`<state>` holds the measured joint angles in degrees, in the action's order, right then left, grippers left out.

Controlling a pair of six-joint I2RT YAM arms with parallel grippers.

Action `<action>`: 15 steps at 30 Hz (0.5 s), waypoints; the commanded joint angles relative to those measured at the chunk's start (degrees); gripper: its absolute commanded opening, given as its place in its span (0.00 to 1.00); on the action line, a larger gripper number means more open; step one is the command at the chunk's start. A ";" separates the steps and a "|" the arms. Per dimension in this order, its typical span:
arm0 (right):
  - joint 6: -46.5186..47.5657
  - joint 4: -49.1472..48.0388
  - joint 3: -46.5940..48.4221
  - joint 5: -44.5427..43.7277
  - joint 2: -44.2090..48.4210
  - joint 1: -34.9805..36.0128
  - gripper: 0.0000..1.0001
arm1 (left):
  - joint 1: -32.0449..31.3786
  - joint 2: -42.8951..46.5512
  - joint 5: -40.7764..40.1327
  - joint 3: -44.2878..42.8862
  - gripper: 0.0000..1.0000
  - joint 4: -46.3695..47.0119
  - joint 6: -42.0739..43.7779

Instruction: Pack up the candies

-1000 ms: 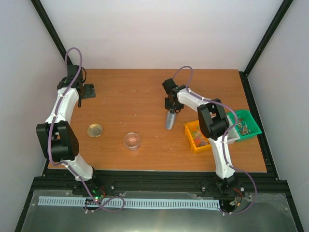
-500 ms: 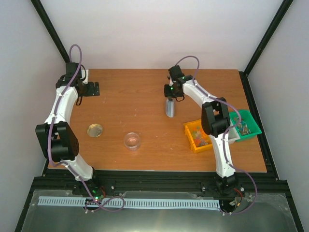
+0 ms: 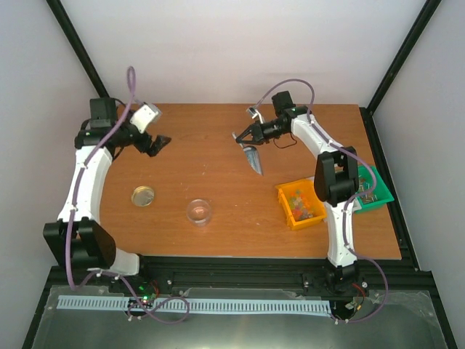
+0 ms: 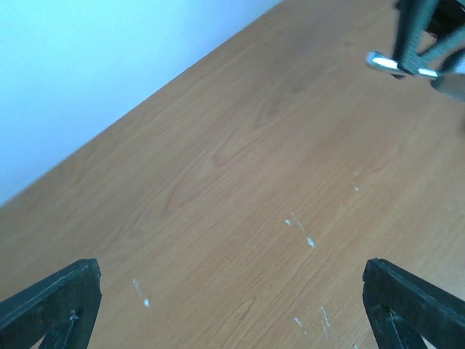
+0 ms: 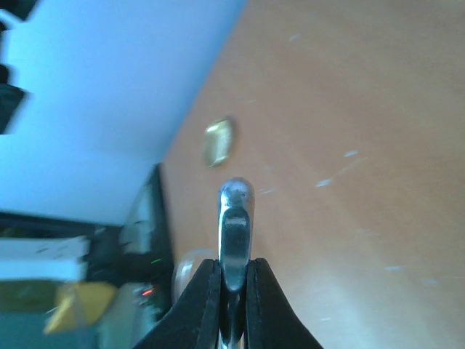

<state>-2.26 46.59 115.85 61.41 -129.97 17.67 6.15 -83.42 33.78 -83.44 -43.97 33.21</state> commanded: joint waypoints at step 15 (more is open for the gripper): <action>-1.31 10.07 -12.62 34.11 6.22 7.14 0.03 | -20.08 21.80 5.98 37.10 0.77 39.08 59.95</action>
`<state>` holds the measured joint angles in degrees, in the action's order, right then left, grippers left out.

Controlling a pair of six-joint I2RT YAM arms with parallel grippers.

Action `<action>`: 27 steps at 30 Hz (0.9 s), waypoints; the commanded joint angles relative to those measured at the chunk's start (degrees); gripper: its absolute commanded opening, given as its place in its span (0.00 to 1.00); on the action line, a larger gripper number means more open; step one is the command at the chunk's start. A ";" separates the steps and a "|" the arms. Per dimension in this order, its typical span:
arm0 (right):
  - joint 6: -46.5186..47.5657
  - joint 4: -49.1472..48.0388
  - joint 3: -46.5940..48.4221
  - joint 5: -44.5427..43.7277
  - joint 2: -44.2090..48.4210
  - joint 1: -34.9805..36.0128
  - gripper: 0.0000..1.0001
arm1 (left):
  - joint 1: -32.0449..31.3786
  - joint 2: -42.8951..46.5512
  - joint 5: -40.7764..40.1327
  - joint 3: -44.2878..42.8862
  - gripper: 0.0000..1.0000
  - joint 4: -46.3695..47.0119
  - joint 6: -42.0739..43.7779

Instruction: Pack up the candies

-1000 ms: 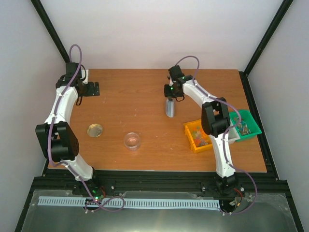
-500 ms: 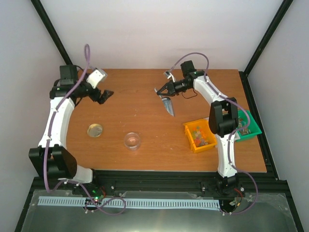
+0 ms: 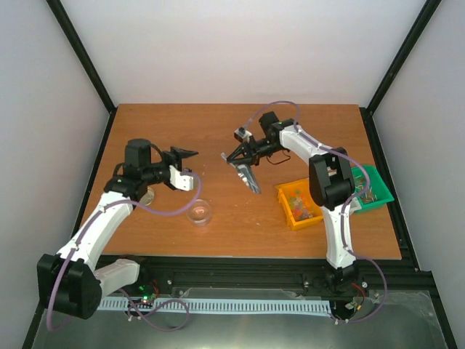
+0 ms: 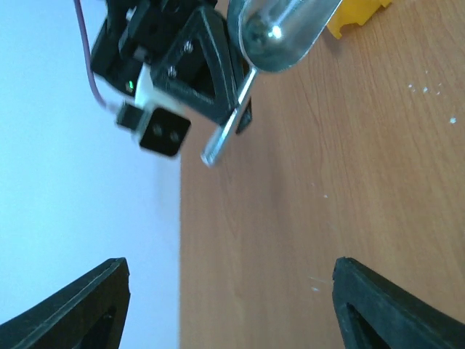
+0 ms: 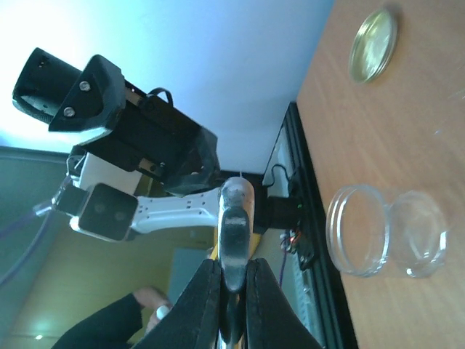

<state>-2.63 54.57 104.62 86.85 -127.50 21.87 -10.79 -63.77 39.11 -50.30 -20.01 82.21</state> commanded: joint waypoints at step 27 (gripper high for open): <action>-4.43 -0.72 -5.74 10.18 8.23 11.65 0.03 | -13.81 8.12 -7.62 16.17 0.54 24.49 22.67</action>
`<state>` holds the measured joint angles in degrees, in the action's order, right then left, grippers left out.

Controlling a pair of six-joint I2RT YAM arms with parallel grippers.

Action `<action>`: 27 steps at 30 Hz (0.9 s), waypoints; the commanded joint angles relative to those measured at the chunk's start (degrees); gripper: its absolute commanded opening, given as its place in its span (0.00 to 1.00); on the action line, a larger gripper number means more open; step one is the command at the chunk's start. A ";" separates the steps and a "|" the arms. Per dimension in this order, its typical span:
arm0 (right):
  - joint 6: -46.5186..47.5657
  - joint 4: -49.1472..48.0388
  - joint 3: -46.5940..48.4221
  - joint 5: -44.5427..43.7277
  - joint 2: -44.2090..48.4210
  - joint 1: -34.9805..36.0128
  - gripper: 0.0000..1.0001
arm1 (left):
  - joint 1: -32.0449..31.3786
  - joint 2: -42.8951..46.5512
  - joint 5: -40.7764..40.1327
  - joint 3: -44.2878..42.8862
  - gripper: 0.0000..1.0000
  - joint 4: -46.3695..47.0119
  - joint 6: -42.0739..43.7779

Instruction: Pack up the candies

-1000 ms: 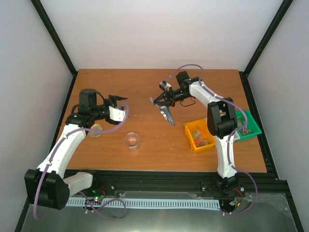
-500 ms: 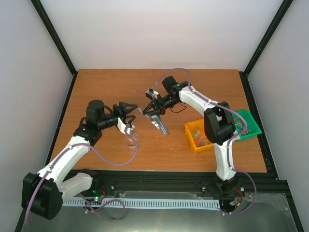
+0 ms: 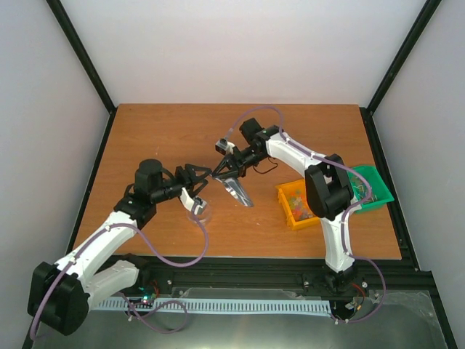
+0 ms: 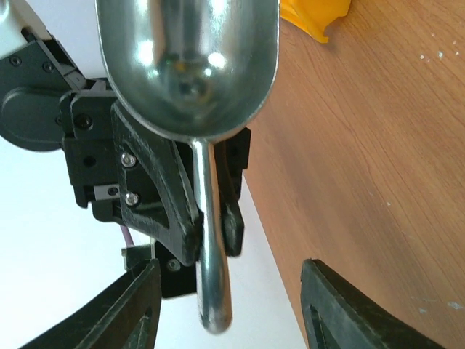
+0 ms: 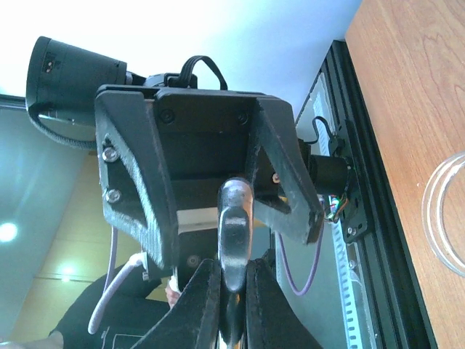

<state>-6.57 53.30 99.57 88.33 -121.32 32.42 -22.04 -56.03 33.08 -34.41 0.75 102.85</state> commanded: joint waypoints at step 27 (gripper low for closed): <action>-2.79 -0.56 -0.12 8.69 1.23 1.68 0.03 | -4.24 -3.20 -6.47 0.40 0.22 9.32 1.39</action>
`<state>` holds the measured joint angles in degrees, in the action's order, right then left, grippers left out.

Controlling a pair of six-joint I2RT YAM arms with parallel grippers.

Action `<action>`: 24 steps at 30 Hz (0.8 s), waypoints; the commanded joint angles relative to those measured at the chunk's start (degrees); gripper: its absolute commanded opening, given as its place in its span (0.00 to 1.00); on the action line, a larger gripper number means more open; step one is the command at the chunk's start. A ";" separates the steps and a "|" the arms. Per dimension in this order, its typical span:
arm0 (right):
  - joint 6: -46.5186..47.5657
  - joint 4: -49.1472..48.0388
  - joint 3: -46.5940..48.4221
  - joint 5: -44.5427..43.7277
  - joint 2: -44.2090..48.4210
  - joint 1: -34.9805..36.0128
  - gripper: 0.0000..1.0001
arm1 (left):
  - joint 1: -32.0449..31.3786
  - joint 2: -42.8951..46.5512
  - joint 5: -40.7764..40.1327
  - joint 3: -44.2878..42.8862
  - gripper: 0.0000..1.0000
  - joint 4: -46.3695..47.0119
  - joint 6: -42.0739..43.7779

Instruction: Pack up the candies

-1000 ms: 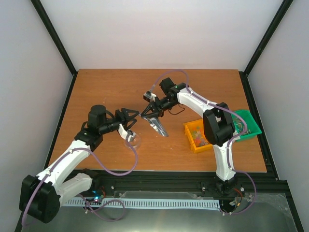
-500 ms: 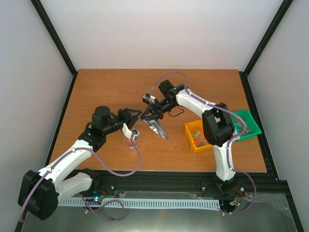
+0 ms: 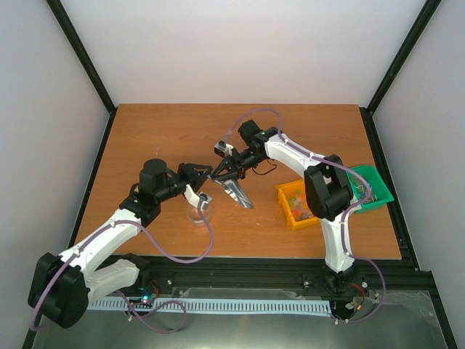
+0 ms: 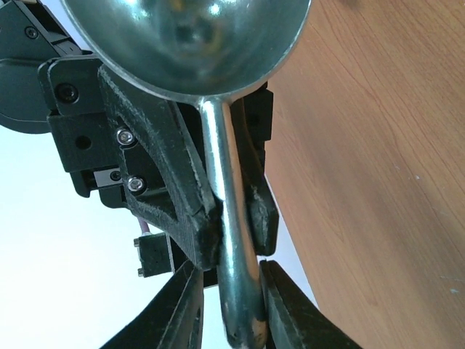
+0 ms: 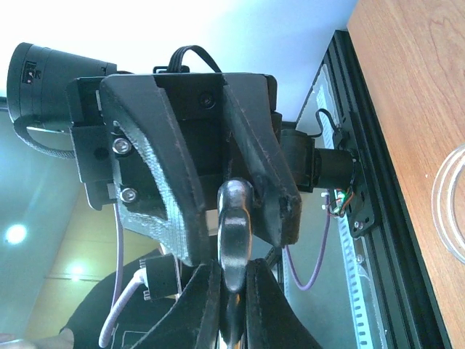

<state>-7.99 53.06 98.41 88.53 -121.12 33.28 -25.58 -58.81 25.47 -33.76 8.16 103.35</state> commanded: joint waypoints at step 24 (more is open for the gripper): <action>9.40 0.22 13.82 -22.56 5.27 -16.21 0.91 | -0.19 -5.99 -1.96 -19.93 0.01 -38.31 -23.29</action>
<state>-2.37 52.34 111.39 76.16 -119.77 20.95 -25.63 -61.23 22.72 -44.82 -14.06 91.53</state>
